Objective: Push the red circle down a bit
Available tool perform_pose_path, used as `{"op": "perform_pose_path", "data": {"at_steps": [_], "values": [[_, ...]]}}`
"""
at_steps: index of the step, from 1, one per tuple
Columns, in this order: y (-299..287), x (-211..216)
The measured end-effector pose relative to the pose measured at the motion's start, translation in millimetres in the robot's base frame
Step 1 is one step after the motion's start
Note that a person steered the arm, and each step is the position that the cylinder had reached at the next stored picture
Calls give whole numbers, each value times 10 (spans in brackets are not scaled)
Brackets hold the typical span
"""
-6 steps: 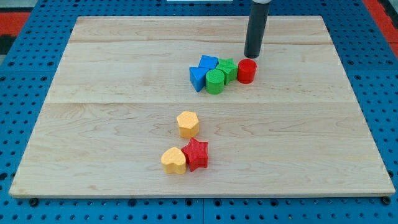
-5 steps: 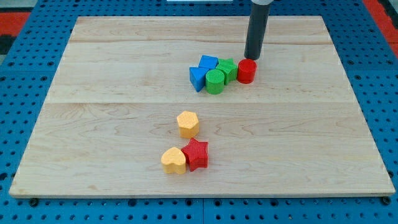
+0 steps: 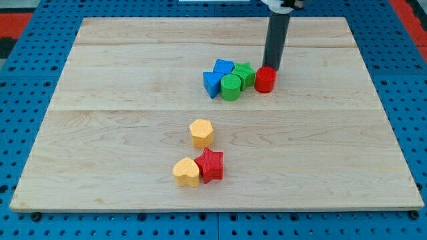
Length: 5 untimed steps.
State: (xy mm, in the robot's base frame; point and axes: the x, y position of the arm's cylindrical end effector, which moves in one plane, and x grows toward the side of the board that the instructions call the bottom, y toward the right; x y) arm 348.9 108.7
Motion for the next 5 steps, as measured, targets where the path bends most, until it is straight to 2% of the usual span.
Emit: {"op": "perform_pose_path", "data": {"at_steps": [5], "values": [[5, 62]]}}
